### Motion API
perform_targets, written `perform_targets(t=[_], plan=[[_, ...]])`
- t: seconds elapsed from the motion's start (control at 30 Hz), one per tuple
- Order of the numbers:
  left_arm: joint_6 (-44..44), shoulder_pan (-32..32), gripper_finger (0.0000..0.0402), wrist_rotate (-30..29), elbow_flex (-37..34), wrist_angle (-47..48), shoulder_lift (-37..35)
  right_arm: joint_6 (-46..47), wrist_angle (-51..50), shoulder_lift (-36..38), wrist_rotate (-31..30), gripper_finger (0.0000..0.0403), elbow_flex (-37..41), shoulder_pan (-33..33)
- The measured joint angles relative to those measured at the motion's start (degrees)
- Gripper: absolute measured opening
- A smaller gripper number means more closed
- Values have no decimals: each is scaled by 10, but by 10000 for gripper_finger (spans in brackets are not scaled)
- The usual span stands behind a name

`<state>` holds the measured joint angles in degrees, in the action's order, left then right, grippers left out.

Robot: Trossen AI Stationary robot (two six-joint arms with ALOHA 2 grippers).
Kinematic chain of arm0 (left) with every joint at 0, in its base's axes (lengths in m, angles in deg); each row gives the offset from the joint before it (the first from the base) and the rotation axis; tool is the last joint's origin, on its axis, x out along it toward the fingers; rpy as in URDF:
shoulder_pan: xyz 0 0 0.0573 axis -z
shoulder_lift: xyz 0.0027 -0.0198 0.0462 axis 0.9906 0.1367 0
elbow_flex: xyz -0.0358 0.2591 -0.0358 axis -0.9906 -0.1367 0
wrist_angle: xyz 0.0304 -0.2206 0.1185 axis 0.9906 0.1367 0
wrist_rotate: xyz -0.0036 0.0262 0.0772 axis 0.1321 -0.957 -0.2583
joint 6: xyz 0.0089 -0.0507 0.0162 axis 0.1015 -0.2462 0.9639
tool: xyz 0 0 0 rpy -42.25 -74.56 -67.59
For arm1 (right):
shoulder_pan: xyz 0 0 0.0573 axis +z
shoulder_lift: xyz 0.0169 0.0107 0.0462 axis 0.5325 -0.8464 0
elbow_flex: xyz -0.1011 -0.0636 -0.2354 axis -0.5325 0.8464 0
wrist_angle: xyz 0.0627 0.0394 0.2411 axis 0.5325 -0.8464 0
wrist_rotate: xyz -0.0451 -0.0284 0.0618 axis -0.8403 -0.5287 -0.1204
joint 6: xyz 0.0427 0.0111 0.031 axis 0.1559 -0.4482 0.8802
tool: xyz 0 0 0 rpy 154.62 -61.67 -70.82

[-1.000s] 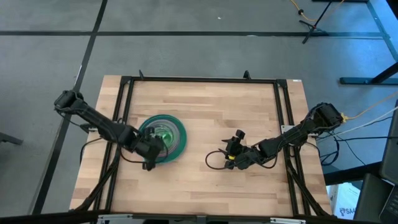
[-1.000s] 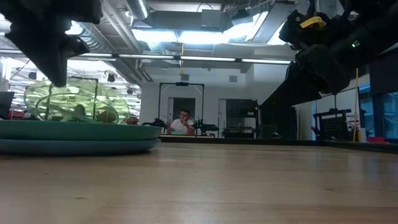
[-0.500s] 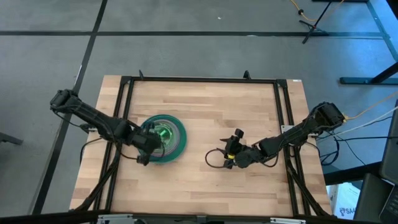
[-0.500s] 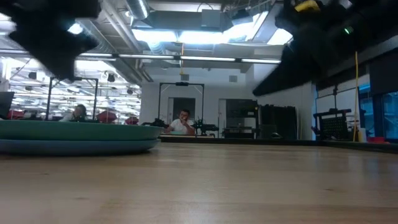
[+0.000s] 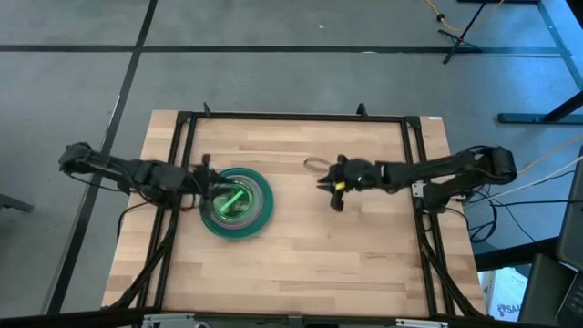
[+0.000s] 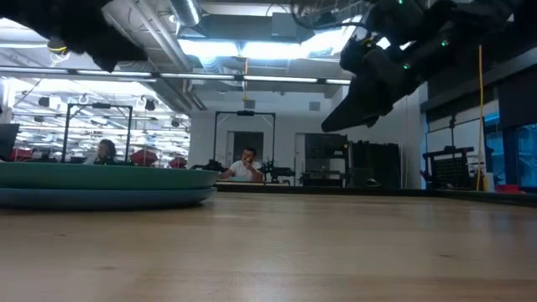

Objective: Stack plastic plates
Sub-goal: Return to Home Position

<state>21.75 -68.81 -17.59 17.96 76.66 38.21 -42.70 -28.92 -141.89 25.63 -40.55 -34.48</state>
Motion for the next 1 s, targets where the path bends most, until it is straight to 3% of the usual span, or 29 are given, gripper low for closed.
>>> perform_targets(t=[0.1, 0.23, 0.4, 0.67, 1.0], plan=[[-50, -7, 71, -10, -26, -33, -40, -7, 25, 39, 35, 39, 32, -34], [-69, -7, 50, -28, -58, -34, -61, -15, 56, 121, 16, 6, 94, -41], [-39, -7, 22, -66, -76, -41, -66, 5, 76, 261, -26, 11, 180, -3], [-5, -7, 3, -64, -114, -75, -87, 15, 78, 462, -66, 13, 268, 67], [54, -43, 1, 53, -191, -129, -229, 14, 86, 615, -51, 14, 358, 87]])
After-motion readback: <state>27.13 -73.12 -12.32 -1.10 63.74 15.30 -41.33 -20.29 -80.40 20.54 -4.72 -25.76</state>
